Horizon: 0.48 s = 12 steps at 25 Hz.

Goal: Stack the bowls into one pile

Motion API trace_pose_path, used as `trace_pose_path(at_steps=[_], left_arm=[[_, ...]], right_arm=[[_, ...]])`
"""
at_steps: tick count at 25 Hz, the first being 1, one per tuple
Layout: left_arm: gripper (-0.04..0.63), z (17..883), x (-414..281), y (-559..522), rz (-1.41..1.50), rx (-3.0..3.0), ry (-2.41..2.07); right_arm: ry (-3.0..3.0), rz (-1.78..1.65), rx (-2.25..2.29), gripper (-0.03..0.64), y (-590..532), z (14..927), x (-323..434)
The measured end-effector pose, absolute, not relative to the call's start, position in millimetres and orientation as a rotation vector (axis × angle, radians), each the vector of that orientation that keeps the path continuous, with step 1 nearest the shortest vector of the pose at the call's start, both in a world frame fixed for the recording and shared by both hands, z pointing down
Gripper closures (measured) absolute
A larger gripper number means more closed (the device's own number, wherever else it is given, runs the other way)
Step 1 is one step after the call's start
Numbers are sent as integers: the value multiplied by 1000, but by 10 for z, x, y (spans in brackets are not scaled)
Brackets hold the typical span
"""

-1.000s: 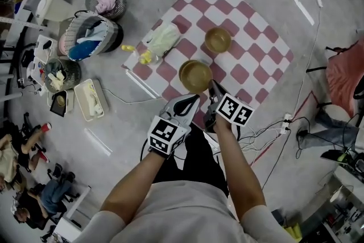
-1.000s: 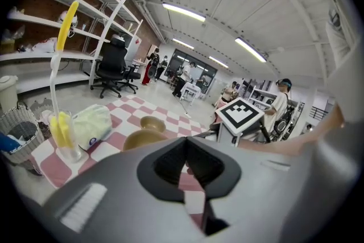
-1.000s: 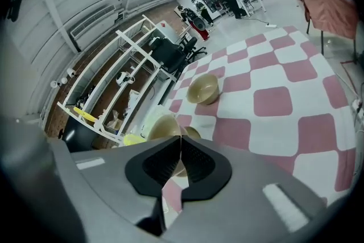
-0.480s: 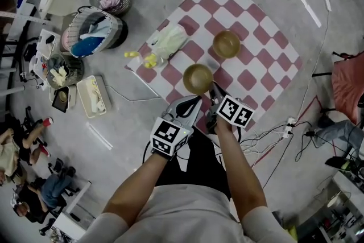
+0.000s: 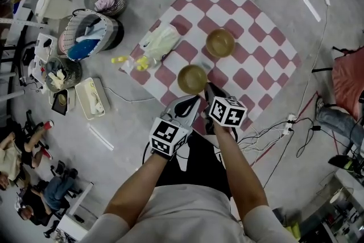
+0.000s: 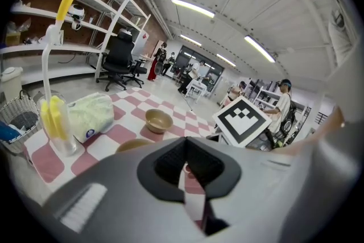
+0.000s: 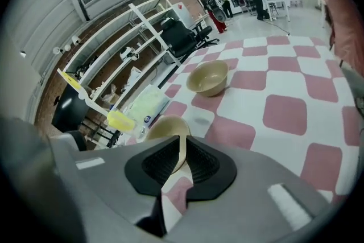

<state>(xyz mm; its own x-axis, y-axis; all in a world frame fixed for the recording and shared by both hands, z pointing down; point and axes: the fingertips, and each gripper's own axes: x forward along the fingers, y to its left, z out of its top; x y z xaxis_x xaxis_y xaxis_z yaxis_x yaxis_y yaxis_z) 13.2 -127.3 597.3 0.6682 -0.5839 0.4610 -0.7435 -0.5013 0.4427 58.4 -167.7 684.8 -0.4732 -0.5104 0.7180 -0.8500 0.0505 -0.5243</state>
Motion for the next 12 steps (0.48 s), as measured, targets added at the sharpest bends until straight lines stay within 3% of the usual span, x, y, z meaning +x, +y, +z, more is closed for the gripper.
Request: trace_pose_path(at_steps=[12], left_arm=[[589,5846,571,-1462,311,2300,-974]], right_arm=[[-2036,1427,1471,592,-1811,6520,1053]])
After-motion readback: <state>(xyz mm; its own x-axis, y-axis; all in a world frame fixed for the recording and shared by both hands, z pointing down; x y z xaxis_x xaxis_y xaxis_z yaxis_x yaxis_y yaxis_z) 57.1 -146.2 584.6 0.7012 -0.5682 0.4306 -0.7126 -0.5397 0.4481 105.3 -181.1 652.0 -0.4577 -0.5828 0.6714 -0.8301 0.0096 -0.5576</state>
